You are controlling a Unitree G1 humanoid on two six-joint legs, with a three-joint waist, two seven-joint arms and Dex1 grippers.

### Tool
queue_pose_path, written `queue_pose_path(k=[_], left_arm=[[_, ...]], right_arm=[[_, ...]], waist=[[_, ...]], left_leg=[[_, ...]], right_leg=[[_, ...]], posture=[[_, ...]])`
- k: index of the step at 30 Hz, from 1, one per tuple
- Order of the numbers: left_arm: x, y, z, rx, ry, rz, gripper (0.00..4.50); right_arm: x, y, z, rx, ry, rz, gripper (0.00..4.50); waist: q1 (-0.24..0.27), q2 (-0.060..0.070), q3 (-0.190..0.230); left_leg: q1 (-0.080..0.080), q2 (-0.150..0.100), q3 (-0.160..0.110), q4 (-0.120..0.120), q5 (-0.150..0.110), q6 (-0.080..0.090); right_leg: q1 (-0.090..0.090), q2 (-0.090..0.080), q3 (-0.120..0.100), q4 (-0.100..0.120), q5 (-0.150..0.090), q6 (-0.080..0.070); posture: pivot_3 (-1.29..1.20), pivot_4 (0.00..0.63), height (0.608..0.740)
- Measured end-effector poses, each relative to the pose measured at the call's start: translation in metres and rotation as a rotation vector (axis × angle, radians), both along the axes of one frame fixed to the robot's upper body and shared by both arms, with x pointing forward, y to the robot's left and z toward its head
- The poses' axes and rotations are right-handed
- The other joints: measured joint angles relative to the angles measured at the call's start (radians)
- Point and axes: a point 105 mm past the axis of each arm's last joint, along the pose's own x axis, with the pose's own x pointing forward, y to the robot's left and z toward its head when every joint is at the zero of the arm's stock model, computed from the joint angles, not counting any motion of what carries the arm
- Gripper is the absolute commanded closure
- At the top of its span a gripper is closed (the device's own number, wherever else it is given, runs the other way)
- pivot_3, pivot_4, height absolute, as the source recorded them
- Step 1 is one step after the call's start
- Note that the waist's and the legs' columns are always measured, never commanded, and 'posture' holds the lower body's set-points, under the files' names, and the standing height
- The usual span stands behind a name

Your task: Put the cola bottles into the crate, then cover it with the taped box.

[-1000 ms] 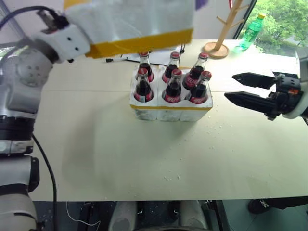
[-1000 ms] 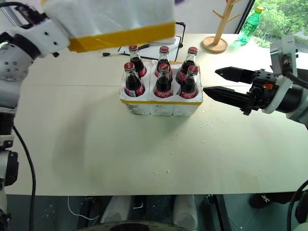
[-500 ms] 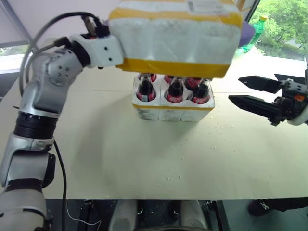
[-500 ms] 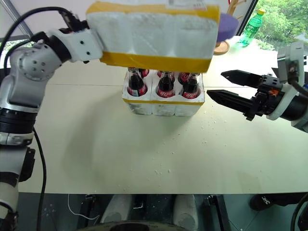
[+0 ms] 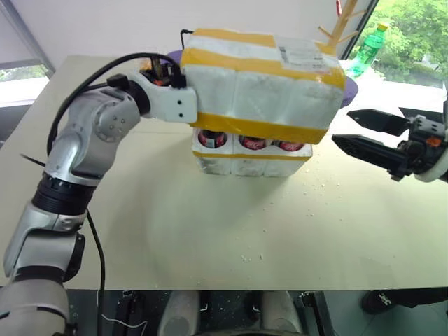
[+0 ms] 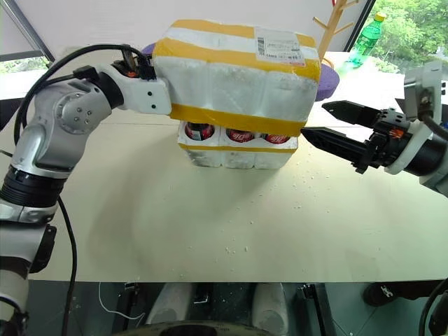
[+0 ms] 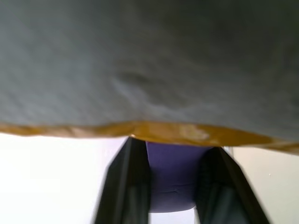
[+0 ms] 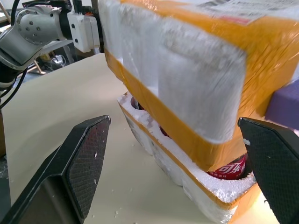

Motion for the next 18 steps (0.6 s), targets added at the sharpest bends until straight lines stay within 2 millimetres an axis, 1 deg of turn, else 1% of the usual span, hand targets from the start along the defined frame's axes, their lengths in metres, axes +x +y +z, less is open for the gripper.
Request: queue_pose_path(k=[3, 4, 6, 8, 10, 12, 15, 18], left_arm=[[-0.003, -0.002, -0.003, 0.001, 0.008, -0.004, 0.12], [-0.003, -0.002, -0.004, 0.000, 0.013, -0.003, 0.04], [-0.006, -0.001, -0.007, -0.012, 0.032, -0.001, 0.04], [-0.009, 0.004, -0.009, -0.071, 0.090, -0.004, 0.04], [-0.012, 0.015, -0.010, -0.132, 0.140, -0.006, 0.04], [-0.018, 0.030, -0.010, -0.157, 0.186, -0.007, 0.04], [-0.031, 0.056, -0.017, -0.103, 0.228, -0.006, 0.04], [-0.040, 0.076, -0.033, 0.070, 0.251, 0.005, 0.04]], right_arm=[[0.001, -0.001, 0.000, 0.004, 0.000, -0.003, 0.00], [0.001, -0.001, 0.000, 0.005, 0.000, -0.003, 0.00], [0.001, -0.002, 0.000, 0.009, 0.003, -0.006, 0.00], [0.001, -0.002, 0.000, 0.010, 0.004, -0.006, 0.00], [0.002, -0.002, 0.000, 0.011, 0.005, -0.006, 0.00], [0.002, -0.003, 0.000, 0.012, 0.008, -0.008, 0.00], [0.002, -0.006, -0.003, 0.018, 0.020, -0.013, 0.00], [0.003, -0.007, -0.004, 0.023, 0.026, -0.016, 0.00]], waist=[[0.000, 0.000, 0.000], [0.000, 0.000, 0.000], [-0.001, 0.000, 0.000], [-0.002, 0.000, 0.000], [-0.002, 0.000, 0.000], [-0.003, 0.000, 0.000], [-0.004, 0.001, 0.000], [-0.001, 0.001, 0.000]], left_leg=[[0.000, 0.000, 0.000, 0.000, 0.000, 0.000], [0.000, 0.000, 0.000, 0.000, 0.000, 0.000], [0.000, 0.000, 0.000, 0.000, 0.000, 0.000], [0.000, 0.000, 0.000, 0.000, 0.000, 0.000], [0.000, 0.001, 0.000, 0.000, 0.000, 0.000], [0.000, 0.001, 0.000, 0.000, 0.000, 0.000], [0.001, 0.001, 0.000, 0.000, 0.000, 0.000], [0.001, 0.001, 0.000, 0.000, 0.000, -0.001]], right_leg=[[0.000, 0.000, 0.000, 0.000, 0.000, 0.000], [0.000, 0.000, 0.000, 0.000, 0.000, 0.000], [0.000, 0.000, 0.000, 0.000, 0.000, 0.000], [0.000, 0.000, 0.000, 0.000, 0.000, 0.000], [0.000, 0.000, 0.000, 0.000, 0.000, 0.000], [0.000, 0.000, 0.000, 0.000, 0.000, 0.000], [0.000, 0.000, 0.000, 0.000, 0.000, 0.000], [0.000, 0.000, 0.000, 0.000, 0.000, 0.000]], posture=[[0.00, 0.150, 0.740], [0.00, 0.150, 0.740], [0.00, 0.150, 0.740], [0.00, 0.150, 0.740], [0.00, 0.150, 0.740], [0.00, 0.150, 0.740], [0.00, 0.150, 0.740], [0.00, 0.150, 0.740]])
